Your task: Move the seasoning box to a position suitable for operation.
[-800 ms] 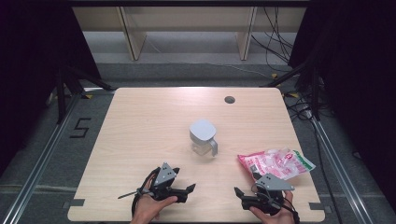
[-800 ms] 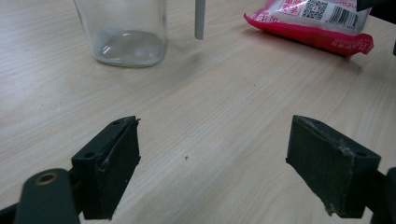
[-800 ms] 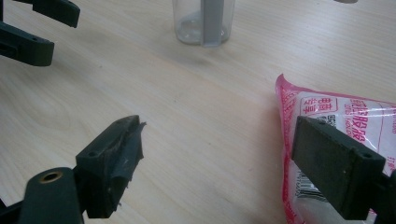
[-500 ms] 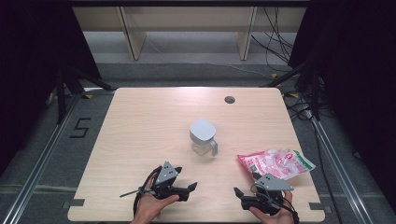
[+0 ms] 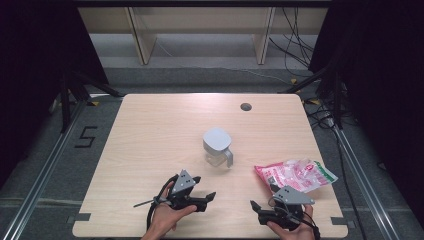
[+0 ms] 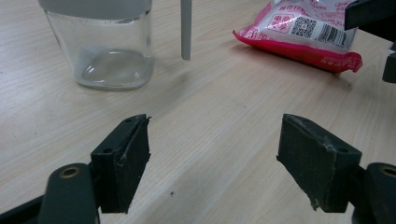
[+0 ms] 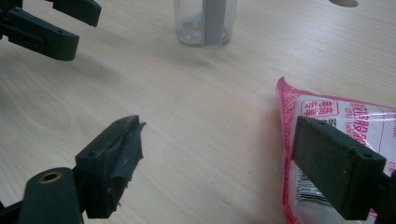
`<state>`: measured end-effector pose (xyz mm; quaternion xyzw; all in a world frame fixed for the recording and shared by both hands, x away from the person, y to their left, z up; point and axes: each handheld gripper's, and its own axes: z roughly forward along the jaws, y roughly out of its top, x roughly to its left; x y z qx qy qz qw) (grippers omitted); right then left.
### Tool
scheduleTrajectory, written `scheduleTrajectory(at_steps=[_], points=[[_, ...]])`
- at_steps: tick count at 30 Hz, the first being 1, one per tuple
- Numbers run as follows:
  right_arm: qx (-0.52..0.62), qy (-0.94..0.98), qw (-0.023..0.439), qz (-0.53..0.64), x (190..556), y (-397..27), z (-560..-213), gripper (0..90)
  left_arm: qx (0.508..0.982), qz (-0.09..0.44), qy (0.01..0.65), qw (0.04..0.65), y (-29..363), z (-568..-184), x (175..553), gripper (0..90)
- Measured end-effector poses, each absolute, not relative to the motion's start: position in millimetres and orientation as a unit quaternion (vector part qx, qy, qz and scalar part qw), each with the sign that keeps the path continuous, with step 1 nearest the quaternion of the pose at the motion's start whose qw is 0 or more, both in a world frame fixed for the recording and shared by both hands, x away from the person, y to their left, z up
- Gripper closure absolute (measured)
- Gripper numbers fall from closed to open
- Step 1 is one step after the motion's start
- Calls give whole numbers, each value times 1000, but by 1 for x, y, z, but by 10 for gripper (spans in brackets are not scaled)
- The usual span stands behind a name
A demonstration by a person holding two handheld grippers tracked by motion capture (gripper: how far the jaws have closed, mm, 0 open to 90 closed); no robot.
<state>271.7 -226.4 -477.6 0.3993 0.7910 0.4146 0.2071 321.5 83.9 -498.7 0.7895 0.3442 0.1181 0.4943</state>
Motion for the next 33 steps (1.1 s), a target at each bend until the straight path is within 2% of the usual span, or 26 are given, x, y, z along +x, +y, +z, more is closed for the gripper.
scheduleTrajectory(at_steps=[7,9,11,13,18,19,21,27,29,31,33], points=[[399,791,199,419,272,-225,-478,172,785,115,347,501,81,-498,324,246],[395,792,210,416,272,-226,-478,172,786,114,350,497,81,-497,325,263],[397,792,208,415,272,-225,-478,172,785,93,345,506,78,-496,329,278],[397,793,207,414,272,-225,-478,172,786,105,342,504,75,-496,331,282],[398,793,205,414,272,-225,-478,173,786,98,336,510,63,-493,341,371],[398,792,204,415,272,-225,-478,172,788,96,323,515,60,-492,344,465],[396,793,206,414,272,-225,-478,173,789,106,320,514,56,-491,348,477],[391,797,205,412,272,-225,-479,173,788,119,319,514,42,-493,366,597],[388,798,210,411,273,-225,-479,173,789,126,315,513,37,-494,370,600],[403,792,197,415,271,-223,-480,172,791,124,317,509,32,-495,375,610],[393,793,208,417,272,-224,-480,173,794,132,316,502,28,-496,379,612]])
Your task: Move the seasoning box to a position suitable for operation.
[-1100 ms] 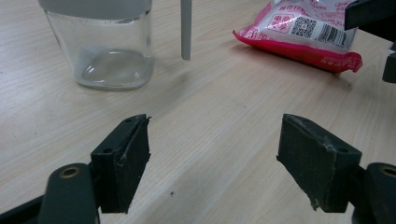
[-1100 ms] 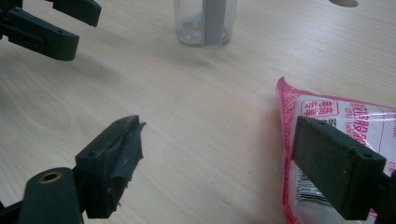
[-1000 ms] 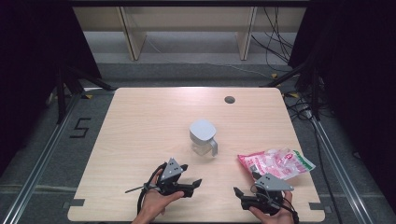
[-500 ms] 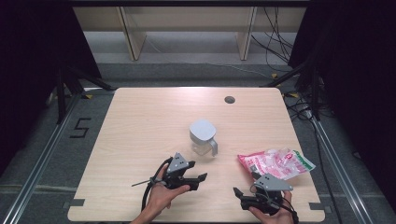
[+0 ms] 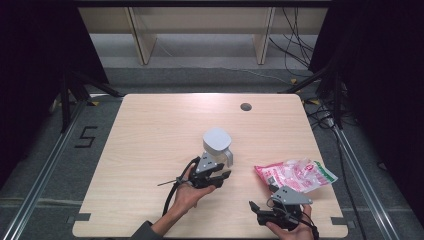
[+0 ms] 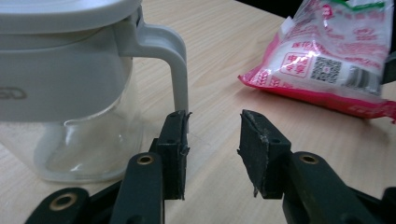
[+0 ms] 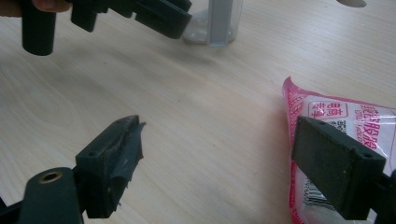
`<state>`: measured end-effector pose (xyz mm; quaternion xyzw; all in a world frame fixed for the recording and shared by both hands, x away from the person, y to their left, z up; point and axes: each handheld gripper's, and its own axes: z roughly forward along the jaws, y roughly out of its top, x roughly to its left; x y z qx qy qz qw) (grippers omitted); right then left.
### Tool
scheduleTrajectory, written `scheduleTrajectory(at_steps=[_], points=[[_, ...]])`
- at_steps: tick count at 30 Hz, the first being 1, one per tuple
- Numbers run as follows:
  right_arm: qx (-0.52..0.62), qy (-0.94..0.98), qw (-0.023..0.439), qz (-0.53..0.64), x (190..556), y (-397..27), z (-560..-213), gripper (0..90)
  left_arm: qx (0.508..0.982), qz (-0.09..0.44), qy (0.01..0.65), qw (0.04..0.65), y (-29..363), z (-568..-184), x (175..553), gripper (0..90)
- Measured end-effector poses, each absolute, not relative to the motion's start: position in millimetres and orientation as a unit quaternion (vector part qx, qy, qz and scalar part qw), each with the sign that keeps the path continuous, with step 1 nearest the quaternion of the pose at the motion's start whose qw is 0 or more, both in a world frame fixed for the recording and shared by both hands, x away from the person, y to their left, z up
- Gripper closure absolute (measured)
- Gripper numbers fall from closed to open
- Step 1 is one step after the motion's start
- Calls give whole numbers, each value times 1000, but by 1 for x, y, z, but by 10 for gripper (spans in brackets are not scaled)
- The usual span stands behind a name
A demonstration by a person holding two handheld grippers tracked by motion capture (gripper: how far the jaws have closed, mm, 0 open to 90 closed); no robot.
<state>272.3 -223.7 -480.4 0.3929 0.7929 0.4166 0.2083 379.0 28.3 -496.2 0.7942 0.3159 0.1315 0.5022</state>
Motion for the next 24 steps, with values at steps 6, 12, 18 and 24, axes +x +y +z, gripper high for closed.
scheduleTrajectory(at_steps=[6,12,18,24], points=[[392,796,199,416,273,-226,-481,172,794,153,323,491,26,-499,391,672],[400,794,197,414,271,-225,-480,172,793,162,318,494,22,-498,395,706],[382,801,199,415,272,-222,-481,173,788,168,319,499,14,-500,400,784],[380,803,203,412,273,-222,-481,173,788,166,316,501,15,-500,401,807]])
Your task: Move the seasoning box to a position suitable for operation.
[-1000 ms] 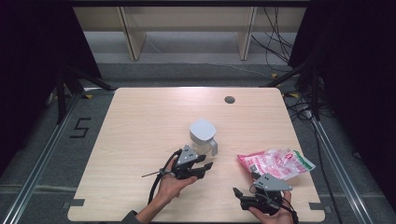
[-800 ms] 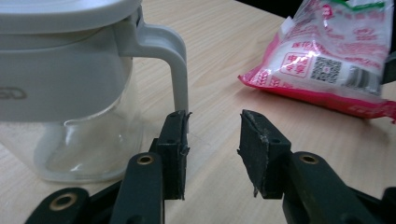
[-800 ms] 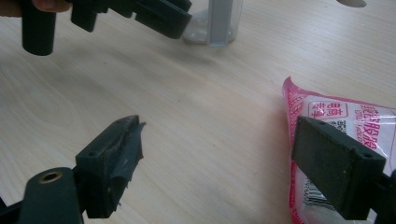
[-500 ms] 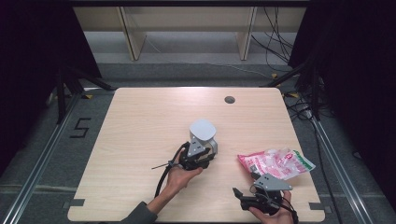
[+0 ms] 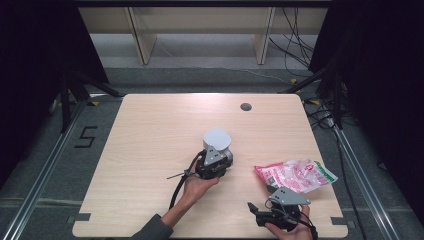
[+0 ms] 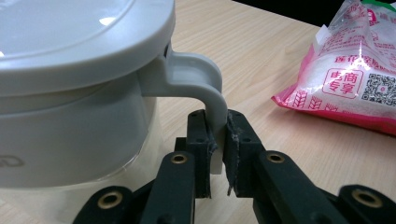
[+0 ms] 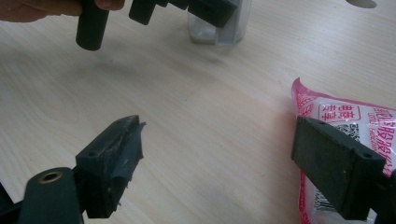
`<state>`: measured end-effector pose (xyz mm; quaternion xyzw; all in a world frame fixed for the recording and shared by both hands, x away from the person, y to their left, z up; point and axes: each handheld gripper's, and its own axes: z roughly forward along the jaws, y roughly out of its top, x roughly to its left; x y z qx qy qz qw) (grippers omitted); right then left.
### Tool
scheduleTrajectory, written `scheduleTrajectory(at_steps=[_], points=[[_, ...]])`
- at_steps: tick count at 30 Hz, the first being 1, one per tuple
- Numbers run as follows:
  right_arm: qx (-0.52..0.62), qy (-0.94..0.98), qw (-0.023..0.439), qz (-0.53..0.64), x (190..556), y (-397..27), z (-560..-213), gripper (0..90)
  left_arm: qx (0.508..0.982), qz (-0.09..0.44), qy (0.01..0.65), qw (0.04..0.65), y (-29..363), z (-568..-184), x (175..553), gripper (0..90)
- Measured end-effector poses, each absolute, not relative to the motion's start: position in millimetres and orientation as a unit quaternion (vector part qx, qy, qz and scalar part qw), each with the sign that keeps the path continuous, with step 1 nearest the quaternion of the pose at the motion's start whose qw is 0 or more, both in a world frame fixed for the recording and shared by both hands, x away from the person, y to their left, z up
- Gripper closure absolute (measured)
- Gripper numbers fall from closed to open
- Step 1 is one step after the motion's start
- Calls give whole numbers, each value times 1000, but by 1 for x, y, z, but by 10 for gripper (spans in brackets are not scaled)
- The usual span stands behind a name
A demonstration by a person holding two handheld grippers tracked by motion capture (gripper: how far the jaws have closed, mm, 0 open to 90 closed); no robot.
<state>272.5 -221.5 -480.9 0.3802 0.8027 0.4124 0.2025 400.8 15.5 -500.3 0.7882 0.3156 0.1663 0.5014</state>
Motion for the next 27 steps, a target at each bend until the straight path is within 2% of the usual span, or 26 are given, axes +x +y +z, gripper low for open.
scheduleTrajectory(at_steps=[7,16,19,21,27], points=[[377,806,193,413,272,-220,-481,173,798,164,306,493,31,-498,397,814],[373,806,207,411,272,-219,-482,173,808,175,293,480,69,-495,391,824],[392,803,190,406,269,-217,-481,173,805,167,295,488,80,-495,391,833],[373,807,205,410,272,-218,-482,173,804,173,300,484,86,-495,389,835],[373,810,201,405,272,-217,-482,175,796,184,312,484,103,-494,392,847]])
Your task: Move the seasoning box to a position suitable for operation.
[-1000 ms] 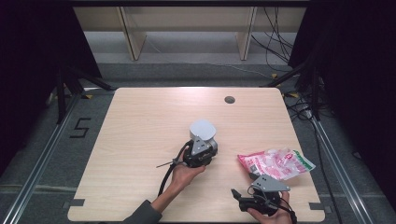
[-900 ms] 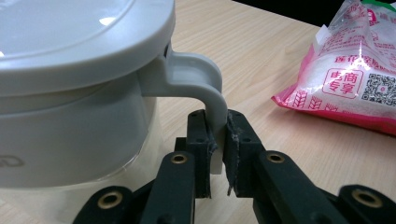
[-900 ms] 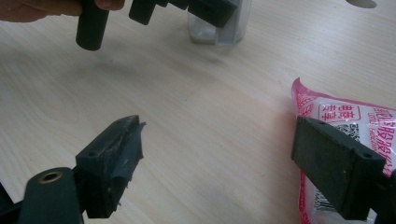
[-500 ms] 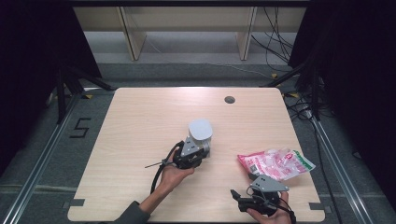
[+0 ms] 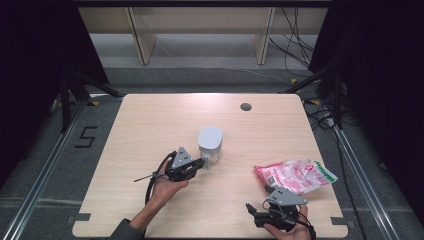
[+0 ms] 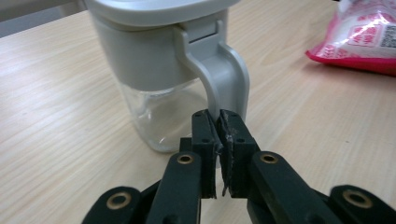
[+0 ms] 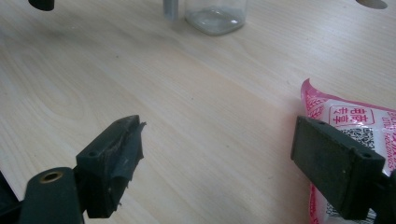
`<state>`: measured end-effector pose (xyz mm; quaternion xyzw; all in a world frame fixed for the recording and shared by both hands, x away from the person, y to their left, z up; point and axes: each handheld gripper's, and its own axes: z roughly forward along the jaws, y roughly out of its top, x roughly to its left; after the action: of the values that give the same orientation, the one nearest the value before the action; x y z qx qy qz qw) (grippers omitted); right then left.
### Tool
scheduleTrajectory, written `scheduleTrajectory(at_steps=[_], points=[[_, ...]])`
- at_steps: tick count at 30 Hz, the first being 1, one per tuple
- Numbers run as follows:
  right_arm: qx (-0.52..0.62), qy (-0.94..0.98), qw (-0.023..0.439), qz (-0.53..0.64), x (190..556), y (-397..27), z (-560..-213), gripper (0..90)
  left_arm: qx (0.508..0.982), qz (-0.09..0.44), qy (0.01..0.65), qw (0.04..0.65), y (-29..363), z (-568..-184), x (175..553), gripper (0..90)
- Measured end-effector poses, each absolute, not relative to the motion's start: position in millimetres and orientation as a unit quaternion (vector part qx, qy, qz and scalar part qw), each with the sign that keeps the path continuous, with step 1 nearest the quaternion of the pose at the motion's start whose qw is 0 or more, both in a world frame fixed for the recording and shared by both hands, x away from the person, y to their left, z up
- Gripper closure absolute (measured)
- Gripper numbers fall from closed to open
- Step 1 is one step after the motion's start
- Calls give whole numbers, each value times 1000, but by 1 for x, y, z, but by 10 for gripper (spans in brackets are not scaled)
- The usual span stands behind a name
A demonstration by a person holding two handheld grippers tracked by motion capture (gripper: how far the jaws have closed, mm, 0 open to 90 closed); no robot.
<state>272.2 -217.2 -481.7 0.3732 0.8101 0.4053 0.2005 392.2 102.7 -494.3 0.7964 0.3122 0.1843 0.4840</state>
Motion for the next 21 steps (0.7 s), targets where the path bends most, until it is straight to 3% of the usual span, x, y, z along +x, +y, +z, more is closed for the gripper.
scheduleTrajectory(at_steps=[5,12,17,21], points=[[369,808,201,412,272,-216,-483,178,788,180,330,487,106,-494,392,829],[371,810,201,406,272,-216,-482,177,788,197,331,480,94,-488,384,542],[368,813,195,408,271,-214,-483,179,786,196,336,481,82,-490,395,526],[360,815,203,405,272,-216,-483,180,784,216,332,477,82,-493,400,659]])
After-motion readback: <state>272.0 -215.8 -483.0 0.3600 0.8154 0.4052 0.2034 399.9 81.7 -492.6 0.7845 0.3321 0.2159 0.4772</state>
